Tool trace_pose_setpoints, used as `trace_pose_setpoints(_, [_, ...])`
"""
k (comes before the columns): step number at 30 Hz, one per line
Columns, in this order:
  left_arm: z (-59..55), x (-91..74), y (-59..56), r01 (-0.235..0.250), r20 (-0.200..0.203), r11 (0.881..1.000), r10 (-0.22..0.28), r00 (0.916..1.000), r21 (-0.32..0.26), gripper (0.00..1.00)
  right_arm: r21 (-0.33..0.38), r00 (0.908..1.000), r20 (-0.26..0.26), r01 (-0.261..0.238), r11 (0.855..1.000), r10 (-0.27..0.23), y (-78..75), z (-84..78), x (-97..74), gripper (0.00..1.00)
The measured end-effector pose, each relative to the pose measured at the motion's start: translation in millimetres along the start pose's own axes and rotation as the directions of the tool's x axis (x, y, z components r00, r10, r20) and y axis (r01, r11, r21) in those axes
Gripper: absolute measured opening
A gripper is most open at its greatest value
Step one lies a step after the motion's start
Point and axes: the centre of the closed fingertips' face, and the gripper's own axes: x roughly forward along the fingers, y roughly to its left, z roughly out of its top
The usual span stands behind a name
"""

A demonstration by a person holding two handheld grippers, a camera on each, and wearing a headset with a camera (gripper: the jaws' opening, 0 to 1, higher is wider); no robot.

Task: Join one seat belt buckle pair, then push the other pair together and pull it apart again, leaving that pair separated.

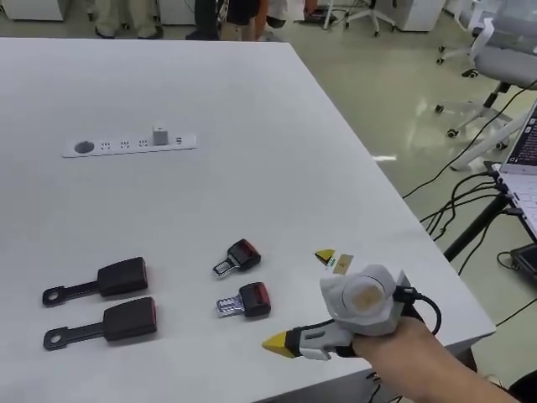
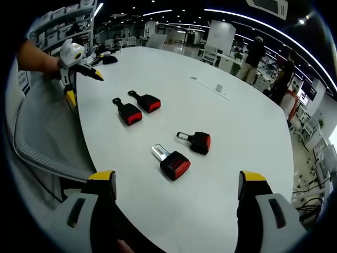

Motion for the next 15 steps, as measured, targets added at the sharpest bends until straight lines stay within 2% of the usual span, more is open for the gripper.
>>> trace_pose_setpoints(3, [3.3, 1.1, -1.8, 0.004, 0.002, 1.000, -0.004, 1.0000, 0.004, 1.00, 0.003, 1.0000, -0.002, 0.002, 1.000, -0.002, -0.5, -1.3, -1.2, 0.96])
trace_pose_setpoints(7, [3.5, 4.8, 3.2, 0.009, 0.007, 1.000, -0.009, 0.9999, 0.010, 1.00, 0.005, 1.0000, -0.003, 0.004, 1.000, -0.004, -0.9, -2.1, -1.3, 0.95])
trace_pose_setpoints(9, [3.4, 6.5, 2.2, 0.012, 0.009, 1.000, -0.012, 0.9999, 0.007, 1.00, 0.007, 1.0000, -0.003, 0.003, 1.000, -0.003, -1.4, -2.3, -1.5, 0.95])
trace_pose_setpoints(15, [5.3, 10.6, 11.1, 0.014, 0.023, 1.000, -0.014, 0.9996, 0.009, 1.00, 0.006, 1.0000, -0.005, -0.004, 1.000, 0.004, -2.0, -3.6, 0.8, 0.92])
